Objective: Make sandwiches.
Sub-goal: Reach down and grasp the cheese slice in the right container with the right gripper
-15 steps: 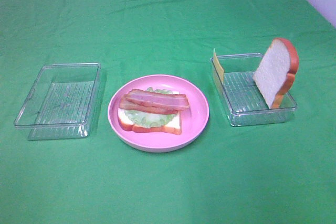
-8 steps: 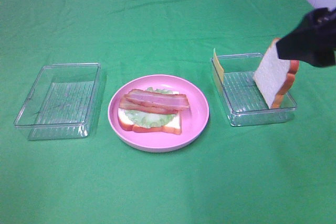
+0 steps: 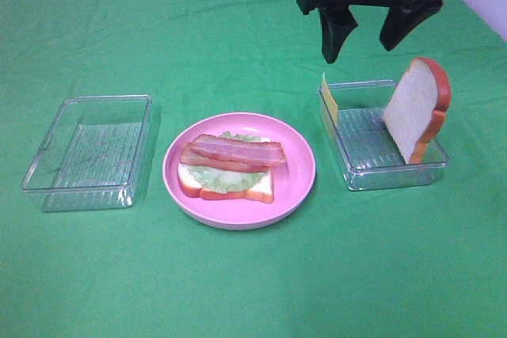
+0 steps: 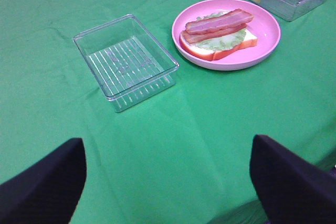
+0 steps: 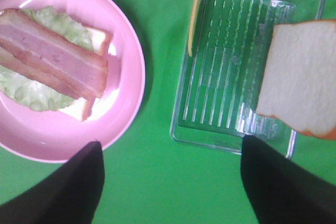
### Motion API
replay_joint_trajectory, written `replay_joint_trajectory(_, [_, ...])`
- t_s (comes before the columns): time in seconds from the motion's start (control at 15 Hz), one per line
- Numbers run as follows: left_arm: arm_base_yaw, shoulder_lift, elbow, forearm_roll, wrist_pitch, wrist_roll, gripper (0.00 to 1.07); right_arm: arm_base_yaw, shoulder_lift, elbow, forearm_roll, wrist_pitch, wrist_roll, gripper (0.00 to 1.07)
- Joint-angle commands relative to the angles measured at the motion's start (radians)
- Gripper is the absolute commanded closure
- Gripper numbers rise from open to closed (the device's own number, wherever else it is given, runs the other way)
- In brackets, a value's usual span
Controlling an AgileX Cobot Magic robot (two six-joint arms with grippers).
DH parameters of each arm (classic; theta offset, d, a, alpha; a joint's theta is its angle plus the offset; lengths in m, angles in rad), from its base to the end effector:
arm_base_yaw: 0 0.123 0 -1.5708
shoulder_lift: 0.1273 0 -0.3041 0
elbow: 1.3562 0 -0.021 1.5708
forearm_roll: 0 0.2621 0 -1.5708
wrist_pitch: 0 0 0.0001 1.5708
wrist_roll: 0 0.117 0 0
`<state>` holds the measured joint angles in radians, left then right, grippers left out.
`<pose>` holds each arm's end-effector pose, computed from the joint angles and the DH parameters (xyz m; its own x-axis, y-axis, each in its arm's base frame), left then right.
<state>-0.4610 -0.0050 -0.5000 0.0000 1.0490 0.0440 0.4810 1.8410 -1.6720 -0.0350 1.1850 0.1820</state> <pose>0.0079 -0.0039 0.2722 -0.3750 0.2354 -0.8966 0.4618 0.8861 0.0395 0.3702 0.1889 0.2913 -0.9100 -0.2855 -0.3006 -0.3052 0.9521 0.0198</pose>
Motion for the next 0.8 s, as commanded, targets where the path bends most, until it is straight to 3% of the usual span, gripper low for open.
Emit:
replay_joint_trajectory(0.07, [-0.004,-0.022,0.001,-0.007,-0.003,-0.005,0.26,-0.005,0.059,-0.067,0.016,0.028,0.005,0.4])
replay_joint_trajectory(0.33, [-0.004,-0.022,0.001,-0.007,-0.003,-0.005,0.26,-0.005,0.268,-0.259,0.096,0.095,-0.002,0.44])
replay_joint_trajectory(0.8, [-0.004,-0.022,0.001,-0.007,-0.003,-0.005,0.26,-0.031,0.437,-0.317,-0.009,0.057,0.031,0.46])
